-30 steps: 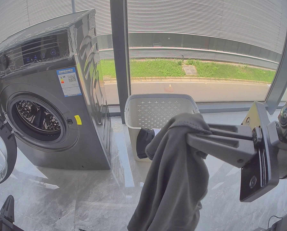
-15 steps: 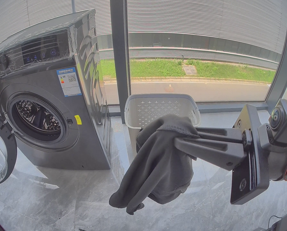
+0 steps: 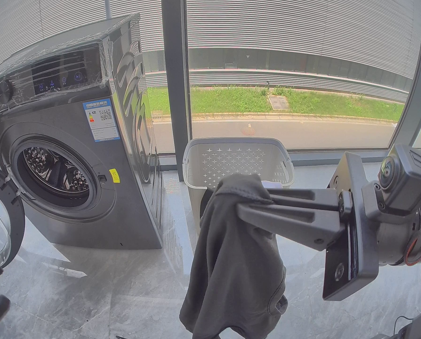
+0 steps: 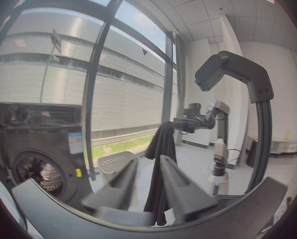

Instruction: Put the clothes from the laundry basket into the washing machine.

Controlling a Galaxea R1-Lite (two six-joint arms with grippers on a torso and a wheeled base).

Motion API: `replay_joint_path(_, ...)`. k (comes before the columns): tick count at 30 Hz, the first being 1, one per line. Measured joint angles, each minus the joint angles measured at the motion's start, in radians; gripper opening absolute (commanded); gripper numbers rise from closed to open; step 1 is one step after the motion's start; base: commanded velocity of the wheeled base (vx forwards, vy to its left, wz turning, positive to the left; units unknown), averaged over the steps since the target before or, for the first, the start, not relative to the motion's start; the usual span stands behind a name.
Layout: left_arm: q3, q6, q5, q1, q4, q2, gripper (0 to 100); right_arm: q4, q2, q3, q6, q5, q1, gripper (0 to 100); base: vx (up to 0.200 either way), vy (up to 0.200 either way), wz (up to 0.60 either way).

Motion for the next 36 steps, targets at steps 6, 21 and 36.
replay_joint_path(6, 0.0, 0.053, -0.109, -0.107, -0.048, 0.169, 100, 0.0, 0.038, -0.053, 0.0, 0.03, 0.001, 0, 0.0, 0.0, 0.0)
replay_joint_path(21, -0.036, 0.21, -0.237, -0.23, -0.42, 0.659, 100, 0.0, 0.134, -0.172, 0.005, 0.051, 0.127, 0, 0.0, 0.0, 0.0)
replay_joint_path(36, -0.017, 0.222, -0.261, -0.272, -0.572, 0.877, 100, 0.0, 0.18, -0.226, 0.01, 0.053, 0.195, 0, 0.0, 0.0, 0.0)
